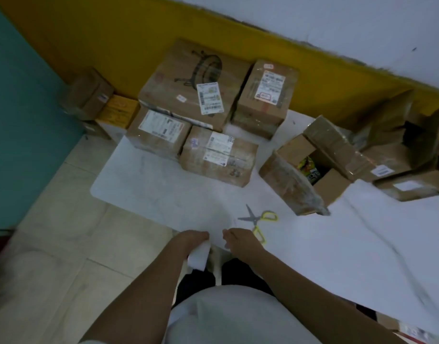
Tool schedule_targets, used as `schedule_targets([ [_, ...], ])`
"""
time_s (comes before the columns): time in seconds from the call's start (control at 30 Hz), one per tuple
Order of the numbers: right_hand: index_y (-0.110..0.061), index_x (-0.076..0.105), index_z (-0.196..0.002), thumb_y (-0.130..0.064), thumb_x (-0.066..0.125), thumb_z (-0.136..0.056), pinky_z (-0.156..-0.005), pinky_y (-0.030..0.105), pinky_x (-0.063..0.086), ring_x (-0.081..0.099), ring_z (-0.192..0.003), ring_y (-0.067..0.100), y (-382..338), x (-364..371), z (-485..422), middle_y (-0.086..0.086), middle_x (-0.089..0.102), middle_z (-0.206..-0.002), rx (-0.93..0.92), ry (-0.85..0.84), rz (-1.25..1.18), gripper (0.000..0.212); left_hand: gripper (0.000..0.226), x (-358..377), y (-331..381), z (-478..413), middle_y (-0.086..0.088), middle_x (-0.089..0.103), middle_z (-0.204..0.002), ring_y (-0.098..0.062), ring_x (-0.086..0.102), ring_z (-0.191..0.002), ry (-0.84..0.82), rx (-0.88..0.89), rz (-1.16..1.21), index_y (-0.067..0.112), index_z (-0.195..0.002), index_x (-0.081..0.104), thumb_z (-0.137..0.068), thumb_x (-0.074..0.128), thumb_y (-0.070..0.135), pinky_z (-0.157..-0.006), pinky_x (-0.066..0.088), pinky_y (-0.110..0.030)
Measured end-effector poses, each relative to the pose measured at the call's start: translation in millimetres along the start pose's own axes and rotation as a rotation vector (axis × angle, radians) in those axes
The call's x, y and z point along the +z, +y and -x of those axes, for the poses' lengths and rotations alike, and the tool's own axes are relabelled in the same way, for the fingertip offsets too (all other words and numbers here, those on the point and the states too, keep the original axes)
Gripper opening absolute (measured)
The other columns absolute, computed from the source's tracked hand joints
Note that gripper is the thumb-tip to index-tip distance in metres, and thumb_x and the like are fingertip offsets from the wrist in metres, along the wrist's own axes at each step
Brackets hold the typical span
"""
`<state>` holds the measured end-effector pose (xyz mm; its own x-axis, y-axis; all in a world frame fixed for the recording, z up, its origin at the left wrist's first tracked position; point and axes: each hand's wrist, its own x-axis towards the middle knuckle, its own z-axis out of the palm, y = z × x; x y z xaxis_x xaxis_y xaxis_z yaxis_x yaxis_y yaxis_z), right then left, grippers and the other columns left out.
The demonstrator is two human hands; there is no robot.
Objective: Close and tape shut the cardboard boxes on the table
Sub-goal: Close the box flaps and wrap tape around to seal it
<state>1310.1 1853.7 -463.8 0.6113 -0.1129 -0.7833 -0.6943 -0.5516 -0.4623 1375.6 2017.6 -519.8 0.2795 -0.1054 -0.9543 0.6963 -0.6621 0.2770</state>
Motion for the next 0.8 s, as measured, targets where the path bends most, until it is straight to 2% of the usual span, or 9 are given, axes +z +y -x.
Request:
schedule_targets([
  [0.1, -0.011, 0.068, -0.098, -0.041, 0.044, -0.100, -0.083, 0.036, 0.049, 0.062, -0.089, 0.026, 7.1, 4.4, -3.0, 0.014, 0.069, -0.099, 0.076, -0.044, -0.062, 0.039, 0.039, -12.3, 31.1, 14.7, -0.013, 0.068, -0.103, -0.025, 0.066, -0.091, -0.026, 0.050, -0.061, 0.001, -0.107, 0.066, -0.087, 0.063, 0.035, -0.080, 0.054, -0.028],
  [0.17, -0.010, 0.066, -0.085, -0.038, 0.052, -0.099, -0.077, 0.034, 0.048, 0.061, -0.082, 0.023, 7.0, 0.7, -4.4, 0.011, 0.067, -0.092, 0.126, -0.020, -0.313, 0.034, 0.024, -11.7, 51.6, 38.1, -0.013, 0.072, -0.082, -0.021, 0.069, -0.064, -0.050, 0.123, -0.043, -0.004, -0.096, 0.067, -0.091, 0.061, 0.019, -0.060, 0.054, -0.023],
  [0.23, -0.016, 0.061, -0.080, -0.037, 0.057, -0.098, -0.068, 0.026, 0.045, 0.057, -0.073, 0.018, -3.6, -15.9, 1.8, 0.007, 0.062, -0.087, 0.162, -0.002, -0.507, 0.028, 0.019, -7.4, 66.6, 58.1, -0.019, 0.072, -0.079, -0.019, 0.068, -0.054, -0.040, 0.238, -0.043, -0.007, -0.096, 0.066, -0.090, 0.062, 0.011, -0.052, 0.054, -0.024],
  [0.3, -0.016, 0.063, -0.099, -0.050, 0.059, -0.094, -0.078, 0.023, 0.049, 0.064, -0.087, 0.019, -11.1, -34.3, 12.1, 0.008, 0.065, -0.098, 0.188, -0.041, -0.641, 0.034, 0.021, 0.0, 78.9, 78.6, -0.019, 0.071, -0.084, -0.015, 0.068, -0.053, -0.029, 0.374, -0.071, -0.006, -0.104, 0.065, -0.093, 0.063, 0.012, -0.048, 0.052, -0.021],
  [0.37, -0.015, 0.062, -0.120, -0.065, 0.064, -0.082, -0.100, 0.032, 0.048, 0.062, -0.112, 0.024, -11.0, -51.7, 21.9, 0.010, 0.066, -0.118, 0.168, -0.089, -0.791, 0.062, 0.020, 9.6, 90.2, 99.5, -0.010, 0.070, -0.084, -0.005, 0.067, -0.053, -0.028, 0.501, -0.151, 0.001, -0.106, 0.067, -0.095, 0.062, 0.016, -0.047, 0.048, -0.013],
  [0.43, -0.016, 0.063, -0.120, -0.067, 0.067, -0.077, -0.105, 0.037, 0.045, 0.060, -0.116, 0.023, -5.5, -65.4, 30.5, 0.006, 0.065, -0.122, 0.101, -0.126, -0.956, 0.067, 0.018, 17.7, 98.8, 116.6, -0.007, 0.070, -0.087, -0.003, 0.068, -0.060, -0.073, 0.593, -0.213, 0.007, -0.106, 0.068, -0.096, 0.060, 0.020, -0.051, 0.048, -0.012],
  [0.53, -0.012, 0.068, -0.110, -0.044, 0.066, -0.091, -0.102, 0.035, 0.047, 0.061, -0.113, 0.023, 3.4, -84.9, 41.0, 0.004, 0.068, -0.116, 0.041, -0.067, -1.178, 0.037, 0.015, 25.7, 114.6, 137.4, -0.012, 0.071, -0.094, -0.009, 0.070, -0.068, -0.123, 0.671, -0.250, 0.007, -0.105, 0.067, -0.098, 0.056, 0.014, -0.057, 0.052, -0.017],
  [0.67, -0.011, 0.067, -0.092, -0.019, 0.066, -0.093, -0.086, 0.029, 0.052, 0.065, -0.091, 0.020, 15.6, -108.4, 57.5, 0.007, 0.070, -0.095, -0.061, 0.159, -1.335, 0.008, 0.016, 41.3, 134.6, 151.7, -0.002, 0.070, -0.092, 0.001, 0.067, -0.069, -0.132, 0.710, -0.306, 0.003, -0.105, 0.066, -0.097, 0.053, 0.006, -0.057, 0.046, -0.008],
  [0.8, -0.012, 0.068, -0.083, -0.017, 0.069, -0.089, -0.077, 0.025, 0.052, 0.065, -0.084, 0.016, 26.2, -127.2, 84.3, 0.004, 0.070, -0.088, -0.169, 0.565, -1.008, 0.008, 0.016, 63.4, 150.6, 151.3, 0.010, 0.068, -0.099, -0.008, 0.063, -0.090, -0.156, 0.705, -0.335, 0.018, -0.098, 0.071, -0.096, 0.056, 0.014, -0.070, 0.045, -0.017],
])
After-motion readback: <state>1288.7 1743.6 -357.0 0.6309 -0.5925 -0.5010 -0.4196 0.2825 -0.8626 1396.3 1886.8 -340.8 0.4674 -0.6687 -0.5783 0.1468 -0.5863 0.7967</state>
